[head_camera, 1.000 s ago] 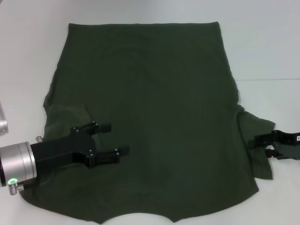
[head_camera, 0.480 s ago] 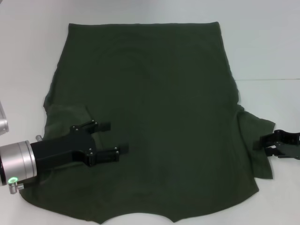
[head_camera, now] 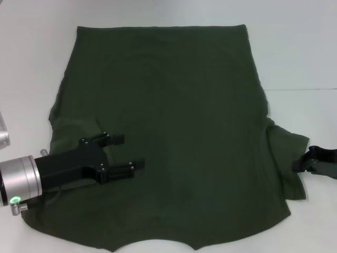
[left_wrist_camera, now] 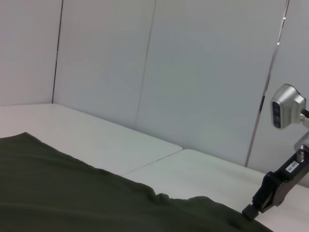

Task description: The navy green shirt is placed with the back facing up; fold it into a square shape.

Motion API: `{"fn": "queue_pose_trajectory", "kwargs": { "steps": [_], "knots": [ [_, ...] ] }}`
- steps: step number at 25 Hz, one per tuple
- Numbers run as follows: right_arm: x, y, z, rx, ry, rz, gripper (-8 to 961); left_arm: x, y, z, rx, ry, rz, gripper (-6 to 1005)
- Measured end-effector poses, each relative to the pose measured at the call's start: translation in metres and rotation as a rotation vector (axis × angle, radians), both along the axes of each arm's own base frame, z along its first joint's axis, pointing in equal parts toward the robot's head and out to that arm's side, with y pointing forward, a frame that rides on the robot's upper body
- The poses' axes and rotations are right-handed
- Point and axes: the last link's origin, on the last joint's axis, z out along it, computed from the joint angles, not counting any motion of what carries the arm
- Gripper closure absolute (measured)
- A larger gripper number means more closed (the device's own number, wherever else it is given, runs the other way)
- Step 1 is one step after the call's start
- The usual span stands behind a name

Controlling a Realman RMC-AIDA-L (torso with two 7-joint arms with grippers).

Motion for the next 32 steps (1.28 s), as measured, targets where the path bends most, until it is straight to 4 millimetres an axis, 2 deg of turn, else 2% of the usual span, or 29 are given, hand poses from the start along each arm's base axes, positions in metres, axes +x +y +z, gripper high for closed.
{"fn": "queue_pose_trajectory", "kwargs": {
  "steps": [7, 21, 28, 32],
  "knots": [
    [0.003, 0.003, 0.008, 0.022, -0.026, 0.015, 954, 0.000, 0.002, 0.000, 0.005, 0.005, 0.004, 66],
    [0.012, 0.016, 0.085, 0.152, -0.181, 0.140, 953, 0.000, 0.002, 0.000, -0.002, -0.005, 0.014, 65],
    [-0.004, 0.029, 0.097, 0.181, -0.237, 0.275, 952, 0.001, 0.002, 0.001, -0.007, -0.012, 0.022, 66],
    [-0.027, 0.042, 0.089, 0.165, -0.237, 0.357, 952, 0.001, 0.002, 0.002, -0.009, -0.018, 0.025, 66]
  ]
}}
